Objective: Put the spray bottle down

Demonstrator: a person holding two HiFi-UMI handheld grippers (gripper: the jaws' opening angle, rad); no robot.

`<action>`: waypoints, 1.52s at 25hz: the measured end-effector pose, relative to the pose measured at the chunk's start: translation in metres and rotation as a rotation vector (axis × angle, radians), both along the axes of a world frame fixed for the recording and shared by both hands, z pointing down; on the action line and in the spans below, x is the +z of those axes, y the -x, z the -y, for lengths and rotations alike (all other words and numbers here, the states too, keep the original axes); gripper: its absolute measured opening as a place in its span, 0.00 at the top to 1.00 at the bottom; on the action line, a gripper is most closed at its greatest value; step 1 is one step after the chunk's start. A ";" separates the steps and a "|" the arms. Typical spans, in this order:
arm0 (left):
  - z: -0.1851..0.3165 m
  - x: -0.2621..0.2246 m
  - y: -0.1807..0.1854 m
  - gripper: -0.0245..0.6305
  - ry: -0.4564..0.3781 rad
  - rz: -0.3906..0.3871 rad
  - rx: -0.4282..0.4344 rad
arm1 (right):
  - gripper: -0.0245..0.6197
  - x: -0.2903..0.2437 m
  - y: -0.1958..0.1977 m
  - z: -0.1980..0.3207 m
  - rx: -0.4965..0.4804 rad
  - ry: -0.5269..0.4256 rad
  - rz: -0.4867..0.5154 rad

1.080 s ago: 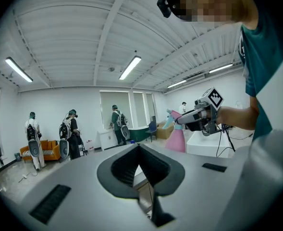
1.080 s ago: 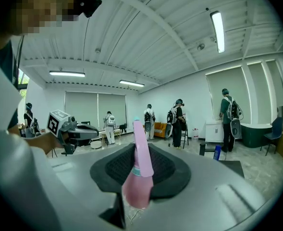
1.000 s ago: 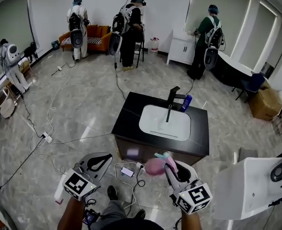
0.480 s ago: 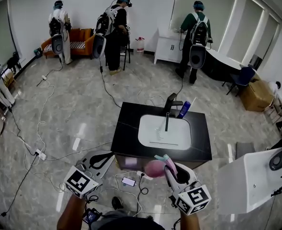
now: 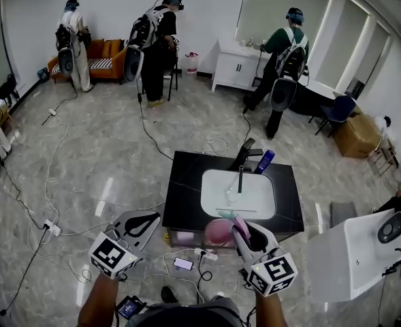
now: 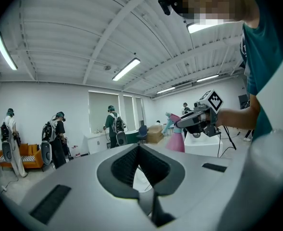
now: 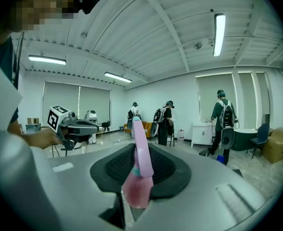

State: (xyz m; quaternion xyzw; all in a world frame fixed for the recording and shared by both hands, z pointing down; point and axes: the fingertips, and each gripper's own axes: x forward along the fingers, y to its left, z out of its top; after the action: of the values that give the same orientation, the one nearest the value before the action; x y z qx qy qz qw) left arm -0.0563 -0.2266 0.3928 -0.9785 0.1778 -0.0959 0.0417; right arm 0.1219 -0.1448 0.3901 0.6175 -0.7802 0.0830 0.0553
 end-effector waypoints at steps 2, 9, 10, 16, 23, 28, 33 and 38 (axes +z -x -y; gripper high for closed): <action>0.009 0.005 0.008 0.96 0.007 0.001 -0.018 | 0.82 0.002 0.003 0.015 -0.015 0.002 -0.005; 0.033 0.013 0.024 0.96 0.017 0.020 -0.129 | 0.82 0.012 -0.006 0.072 -0.096 -0.001 0.009; 0.035 0.013 0.023 0.96 0.018 0.021 -0.152 | 0.82 0.014 -0.009 0.080 -0.116 0.000 0.011; 0.046 0.015 0.007 0.96 0.026 0.028 -0.270 | 0.82 0.027 -0.028 0.131 -0.242 0.012 0.007; 0.059 0.040 0.006 0.96 0.069 0.031 -0.407 | 0.82 0.057 -0.031 0.192 -0.379 0.026 -0.012; 0.066 0.065 0.016 0.96 0.098 0.053 -0.493 | 0.82 0.091 -0.018 0.231 -0.462 0.040 -0.010; 0.075 0.092 0.022 0.96 0.128 0.058 -0.545 | 0.82 0.129 -0.006 0.264 -0.517 0.044 -0.006; 0.085 0.117 0.026 0.96 0.164 0.046 -0.574 | 0.82 0.169 0.015 0.288 -0.568 0.056 -0.010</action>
State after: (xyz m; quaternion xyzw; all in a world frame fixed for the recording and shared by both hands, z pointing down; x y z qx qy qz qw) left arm -0.0825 -0.3112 0.5100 -0.8860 0.4377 -0.1398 -0.0622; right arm 0.1068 -0.4326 0.5592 0.3728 -0.9191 0.0829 0.0972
